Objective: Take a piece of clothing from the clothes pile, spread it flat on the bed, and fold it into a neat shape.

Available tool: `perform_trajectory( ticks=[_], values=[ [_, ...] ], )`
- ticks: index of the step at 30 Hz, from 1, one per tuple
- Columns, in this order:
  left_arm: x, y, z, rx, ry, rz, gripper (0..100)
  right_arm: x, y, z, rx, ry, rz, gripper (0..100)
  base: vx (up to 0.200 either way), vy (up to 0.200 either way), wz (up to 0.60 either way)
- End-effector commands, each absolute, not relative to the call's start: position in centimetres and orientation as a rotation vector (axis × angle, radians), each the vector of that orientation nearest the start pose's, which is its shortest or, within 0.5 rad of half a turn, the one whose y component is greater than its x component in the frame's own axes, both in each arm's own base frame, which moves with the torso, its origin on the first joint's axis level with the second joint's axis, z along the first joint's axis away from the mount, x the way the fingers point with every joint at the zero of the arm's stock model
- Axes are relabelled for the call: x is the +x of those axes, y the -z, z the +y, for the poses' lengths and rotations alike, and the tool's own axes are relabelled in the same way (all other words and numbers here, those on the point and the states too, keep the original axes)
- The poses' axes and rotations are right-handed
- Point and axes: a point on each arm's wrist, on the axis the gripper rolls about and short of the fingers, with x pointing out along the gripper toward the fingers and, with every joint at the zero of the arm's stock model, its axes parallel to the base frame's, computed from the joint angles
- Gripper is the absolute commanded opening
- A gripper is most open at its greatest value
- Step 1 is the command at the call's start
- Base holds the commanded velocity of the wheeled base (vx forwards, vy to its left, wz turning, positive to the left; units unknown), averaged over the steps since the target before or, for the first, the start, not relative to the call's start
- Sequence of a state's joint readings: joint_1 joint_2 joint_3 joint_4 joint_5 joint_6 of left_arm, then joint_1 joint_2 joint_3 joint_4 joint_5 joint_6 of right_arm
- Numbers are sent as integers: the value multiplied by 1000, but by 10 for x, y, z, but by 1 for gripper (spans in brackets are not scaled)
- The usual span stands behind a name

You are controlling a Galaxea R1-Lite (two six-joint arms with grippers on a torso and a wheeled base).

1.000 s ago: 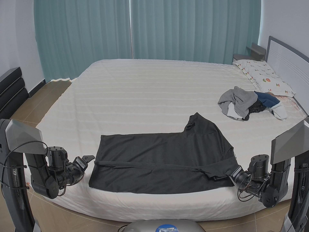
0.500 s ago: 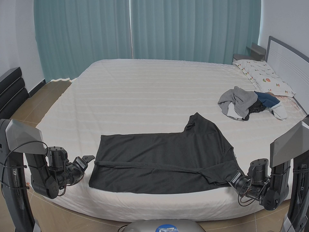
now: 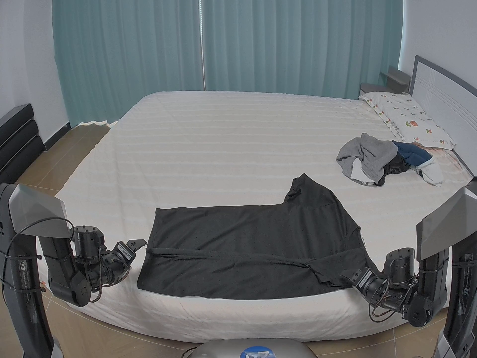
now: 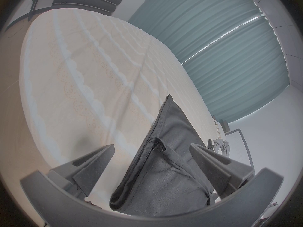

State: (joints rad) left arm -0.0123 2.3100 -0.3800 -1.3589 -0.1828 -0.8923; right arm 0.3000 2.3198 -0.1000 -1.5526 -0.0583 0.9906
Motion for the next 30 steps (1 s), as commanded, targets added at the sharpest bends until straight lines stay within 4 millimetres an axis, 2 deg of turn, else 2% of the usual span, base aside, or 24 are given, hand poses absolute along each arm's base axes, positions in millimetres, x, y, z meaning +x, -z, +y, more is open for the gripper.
perform_trajectory(
  ticks=[1, 3, 8, 14, 18, 19, 20, 30],
  values=[
    [297, 24, -8, -914, -78, 619, 100, 227, -4, 72, 862, 32, 600, 100, 0, 0, 0],
    [297, 24, -8, -914, -78, 619, 100, 222, -24, 70, 879, -6, 538, 100, 0, 0, 0],
    [297, 24, -8, -914, -78, 619, 100, 224, -36, 68, 907, -26, 478, 100, 0, 0, 0],
    [297, 24, -8, -914, -78, 619, 100, 232, -23, 68, 924, 9, 512, 100, 0, 0, 0],
    [297, 24, -8, -914, -78, 619, 100, 248, 4, 73, 946, 54, 567, 100, 0, 0, 0],
    [297, 24, -8, -914, -78, 619, 100, 248, 4, 73, 946, 54, 567, 100, 0, 0, 0],
    [297, 24, -8, -914, -79, 620, 100, 258, 16, 72, 947, 79, 571, 100, 0, 0, 0],
    [297, 24, -8, -917, -78, 620, 100, 284, 29, 50, 976, 160, 500, 100, 0, 0, 0]
  ],
)
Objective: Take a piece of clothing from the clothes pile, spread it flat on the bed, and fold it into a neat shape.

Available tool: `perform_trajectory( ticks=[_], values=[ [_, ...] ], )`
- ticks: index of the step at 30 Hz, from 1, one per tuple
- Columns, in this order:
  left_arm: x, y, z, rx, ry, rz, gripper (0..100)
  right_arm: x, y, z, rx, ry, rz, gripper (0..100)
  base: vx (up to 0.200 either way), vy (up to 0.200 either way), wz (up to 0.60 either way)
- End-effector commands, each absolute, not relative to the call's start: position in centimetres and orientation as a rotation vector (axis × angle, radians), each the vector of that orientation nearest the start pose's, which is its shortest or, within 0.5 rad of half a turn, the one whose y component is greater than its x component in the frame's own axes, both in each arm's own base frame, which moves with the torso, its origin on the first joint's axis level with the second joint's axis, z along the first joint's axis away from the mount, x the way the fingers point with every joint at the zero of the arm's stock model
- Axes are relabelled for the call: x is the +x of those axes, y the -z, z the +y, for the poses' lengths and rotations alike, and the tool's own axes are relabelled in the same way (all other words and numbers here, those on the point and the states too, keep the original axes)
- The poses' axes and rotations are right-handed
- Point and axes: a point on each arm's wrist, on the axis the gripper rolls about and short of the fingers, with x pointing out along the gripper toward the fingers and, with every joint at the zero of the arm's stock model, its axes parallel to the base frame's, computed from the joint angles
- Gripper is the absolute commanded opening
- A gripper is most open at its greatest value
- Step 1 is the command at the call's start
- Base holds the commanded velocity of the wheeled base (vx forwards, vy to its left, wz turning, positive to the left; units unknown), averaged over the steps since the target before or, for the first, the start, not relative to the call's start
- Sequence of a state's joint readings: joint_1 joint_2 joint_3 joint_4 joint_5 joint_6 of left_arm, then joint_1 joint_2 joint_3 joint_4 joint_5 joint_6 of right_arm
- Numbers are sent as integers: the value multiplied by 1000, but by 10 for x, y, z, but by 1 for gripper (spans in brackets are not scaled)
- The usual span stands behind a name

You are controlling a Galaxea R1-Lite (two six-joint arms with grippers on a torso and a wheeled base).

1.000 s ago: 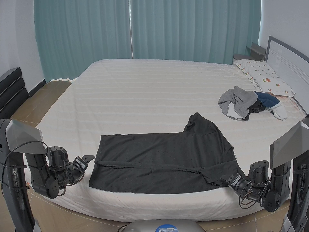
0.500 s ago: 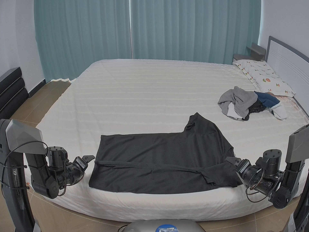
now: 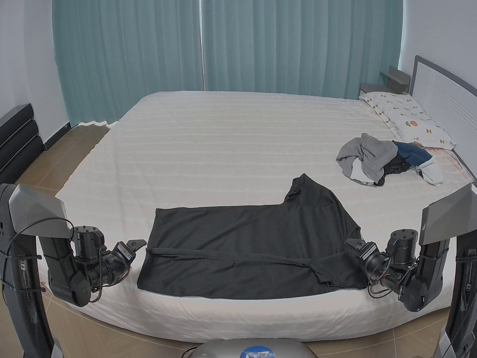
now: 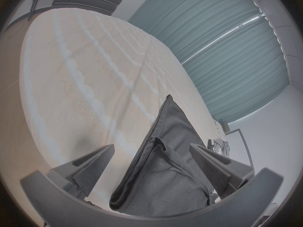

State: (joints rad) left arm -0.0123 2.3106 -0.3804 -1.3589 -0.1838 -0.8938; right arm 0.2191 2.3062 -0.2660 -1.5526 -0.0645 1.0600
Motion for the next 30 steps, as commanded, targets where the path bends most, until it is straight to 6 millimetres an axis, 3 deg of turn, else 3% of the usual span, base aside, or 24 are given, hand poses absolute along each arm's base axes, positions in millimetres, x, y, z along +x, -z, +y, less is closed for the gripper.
perform_trajectory(
  ticks=[1, 11, 19, 30],
  values=[
    [297, 24, -8, -917, -78, 620, 100, 285, 29, 49, 978, 166, 495, 100, 0, 0, 0],
    [300, 18, 0, -936, -85, 576, 100, 285, 12, 41, 1096, 179, 438, 100, 0, 0, 0],
    [308, 13, -3, -937, -39, 543, 100, 287, 11, 39, 1108, 187, 420, 100, 0, 0, 0],
    [301, -3, -39, -1045, 128, 613, 100, 285, 13, 42, 1104, 184, 441, 100, 0, 0, 0]
  ],
)
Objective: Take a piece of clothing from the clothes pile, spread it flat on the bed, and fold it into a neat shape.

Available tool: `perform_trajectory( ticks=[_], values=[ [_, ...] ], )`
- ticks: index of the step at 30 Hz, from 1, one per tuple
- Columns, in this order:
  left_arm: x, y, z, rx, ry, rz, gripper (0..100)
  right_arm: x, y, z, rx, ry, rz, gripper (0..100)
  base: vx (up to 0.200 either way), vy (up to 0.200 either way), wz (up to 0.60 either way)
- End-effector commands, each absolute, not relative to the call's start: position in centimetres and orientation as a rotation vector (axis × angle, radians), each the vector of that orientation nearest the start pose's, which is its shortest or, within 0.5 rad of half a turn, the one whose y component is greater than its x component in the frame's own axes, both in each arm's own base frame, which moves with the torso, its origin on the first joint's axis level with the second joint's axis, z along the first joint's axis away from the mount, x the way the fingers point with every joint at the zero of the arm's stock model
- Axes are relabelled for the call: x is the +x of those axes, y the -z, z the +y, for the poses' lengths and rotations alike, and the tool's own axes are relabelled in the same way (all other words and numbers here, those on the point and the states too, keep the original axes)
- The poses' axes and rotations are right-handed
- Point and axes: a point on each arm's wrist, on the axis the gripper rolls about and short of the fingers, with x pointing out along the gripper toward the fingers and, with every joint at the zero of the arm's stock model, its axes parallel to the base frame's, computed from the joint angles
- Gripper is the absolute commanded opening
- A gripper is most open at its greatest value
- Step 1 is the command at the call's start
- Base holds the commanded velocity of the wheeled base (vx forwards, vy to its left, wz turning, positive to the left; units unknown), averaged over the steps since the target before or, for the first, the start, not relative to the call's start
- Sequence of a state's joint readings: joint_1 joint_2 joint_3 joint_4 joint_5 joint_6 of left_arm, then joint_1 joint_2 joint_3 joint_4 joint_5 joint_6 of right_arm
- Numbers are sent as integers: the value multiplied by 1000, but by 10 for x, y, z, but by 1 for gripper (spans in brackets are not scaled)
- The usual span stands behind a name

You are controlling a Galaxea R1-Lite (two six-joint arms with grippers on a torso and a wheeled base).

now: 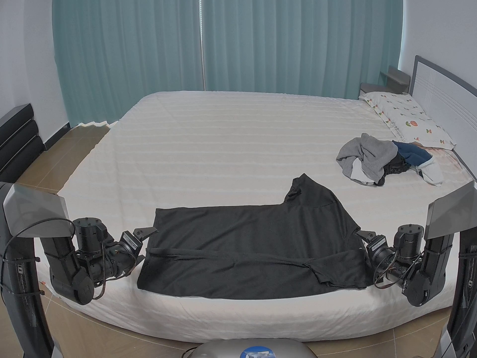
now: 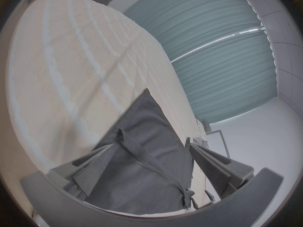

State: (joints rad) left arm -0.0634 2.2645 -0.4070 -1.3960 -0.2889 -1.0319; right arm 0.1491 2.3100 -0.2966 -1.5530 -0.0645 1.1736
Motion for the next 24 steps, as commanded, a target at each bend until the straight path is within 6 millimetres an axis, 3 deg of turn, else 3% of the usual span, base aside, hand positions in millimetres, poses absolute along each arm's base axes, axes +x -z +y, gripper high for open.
perform_trajectory(
  ticks=[1, 6, 16, 24],
  values=[
    [301, -1, -42, -1041, 133, 623, 100, 285, 14, 42, 1104, 185, 442, 100, 0, 0, 0],
    [303, 6, -56, -1008, 153, 644, 100, 285, 14, 43, 1102, 183, 442, 100, 0, 0, 0],
    [321, 28, -61, -926, 85, 530, 100, 284, 15, 46, 1096, 174, 453, 100, 0, 0, 0],
    [325, 27, -58, -956, 27, 482, 100, 284, 14, 47, 1098, 172, 452, 100, 0, 0, 0]
  ],
)
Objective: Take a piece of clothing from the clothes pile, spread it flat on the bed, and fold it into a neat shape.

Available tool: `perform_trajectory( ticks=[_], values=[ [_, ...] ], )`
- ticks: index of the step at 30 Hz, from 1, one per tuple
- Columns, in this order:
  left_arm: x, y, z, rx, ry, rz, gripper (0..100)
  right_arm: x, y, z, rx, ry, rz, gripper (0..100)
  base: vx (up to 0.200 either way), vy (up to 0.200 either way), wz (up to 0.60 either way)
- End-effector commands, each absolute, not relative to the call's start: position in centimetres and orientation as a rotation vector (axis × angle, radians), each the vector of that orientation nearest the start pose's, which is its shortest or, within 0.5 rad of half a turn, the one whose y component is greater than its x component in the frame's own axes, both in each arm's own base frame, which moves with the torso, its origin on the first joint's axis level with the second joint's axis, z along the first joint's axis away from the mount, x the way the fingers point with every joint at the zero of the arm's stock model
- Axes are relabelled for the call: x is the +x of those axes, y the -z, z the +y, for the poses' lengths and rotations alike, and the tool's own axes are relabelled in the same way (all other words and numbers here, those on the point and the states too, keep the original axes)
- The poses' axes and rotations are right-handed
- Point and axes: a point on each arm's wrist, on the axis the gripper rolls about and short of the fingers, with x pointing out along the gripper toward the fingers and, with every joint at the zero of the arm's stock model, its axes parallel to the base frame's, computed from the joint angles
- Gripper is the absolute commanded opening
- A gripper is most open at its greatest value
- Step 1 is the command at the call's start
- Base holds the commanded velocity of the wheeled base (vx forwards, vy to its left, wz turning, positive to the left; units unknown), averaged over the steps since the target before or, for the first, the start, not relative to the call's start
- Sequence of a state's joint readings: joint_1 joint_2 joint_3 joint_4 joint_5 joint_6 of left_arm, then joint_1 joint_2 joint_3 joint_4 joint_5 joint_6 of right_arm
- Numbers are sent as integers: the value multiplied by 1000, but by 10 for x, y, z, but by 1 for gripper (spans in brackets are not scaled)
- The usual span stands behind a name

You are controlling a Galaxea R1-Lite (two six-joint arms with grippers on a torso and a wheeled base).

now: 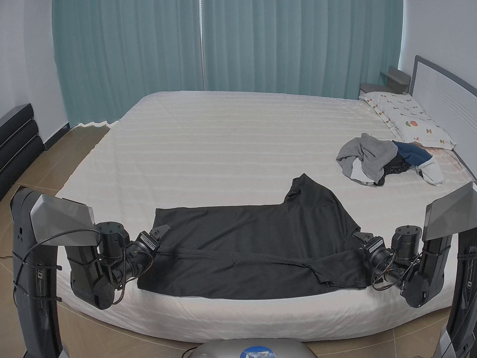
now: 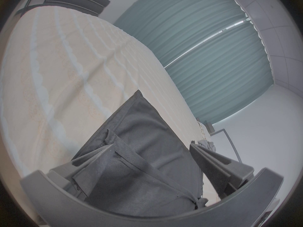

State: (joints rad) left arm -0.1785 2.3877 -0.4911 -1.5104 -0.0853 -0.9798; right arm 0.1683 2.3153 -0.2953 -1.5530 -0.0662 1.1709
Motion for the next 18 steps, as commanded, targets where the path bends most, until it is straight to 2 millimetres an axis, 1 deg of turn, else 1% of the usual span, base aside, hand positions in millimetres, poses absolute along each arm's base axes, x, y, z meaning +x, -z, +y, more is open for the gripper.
perform_trajectory(
  ticks=[1, 3, 4, 5, 6, 8, 11, 15, 18],
  values=[
    [325, 25, -55, -972, 16, 474, 100, 284, 14, 47, 1098, 172, 452, 100, 0, 0, 0],
    [324, 19, -48, -998, 2, 454, 100, 283, 15, 48, 1096, 168, 457, 100, 0, 0, 0],
    [324, 10, -43, -1012, 3, 428, 100, 283, 15, 49, 1095, 167, 459, 100, 0, 0, 0],
    [323, 8, -42, -1013, 3, 425, 100, 283, 15, 49, 1095, 167, 459, 100, 0, 0, 0],
    [320, 1, -35, -1022, -5, 412, 100, 282, 14, 50, 1095, 163, 461, 100, 0, 0, 0],
    [317, -5, -30, -1036, -11, 398, 100, 282, 14, 50, 1094, 162, 462, 100, 0, 0, 0],
    [313, -5, -25, -1053, -15, 409, 100, 282, 14, 50, 1094, 162, 462, 100, 0, 0, 0],
    [308, -8, -23, -1066, 30, 446, 100, 282, 14, 50, 1093, 162, 462, 100, 0, 0, 0],
    [306, -6, -22, -1070, 38, 463, 100, 282, 14, 50, 1093, 162, 462, 100, 200, 0, 0]
  ],
)
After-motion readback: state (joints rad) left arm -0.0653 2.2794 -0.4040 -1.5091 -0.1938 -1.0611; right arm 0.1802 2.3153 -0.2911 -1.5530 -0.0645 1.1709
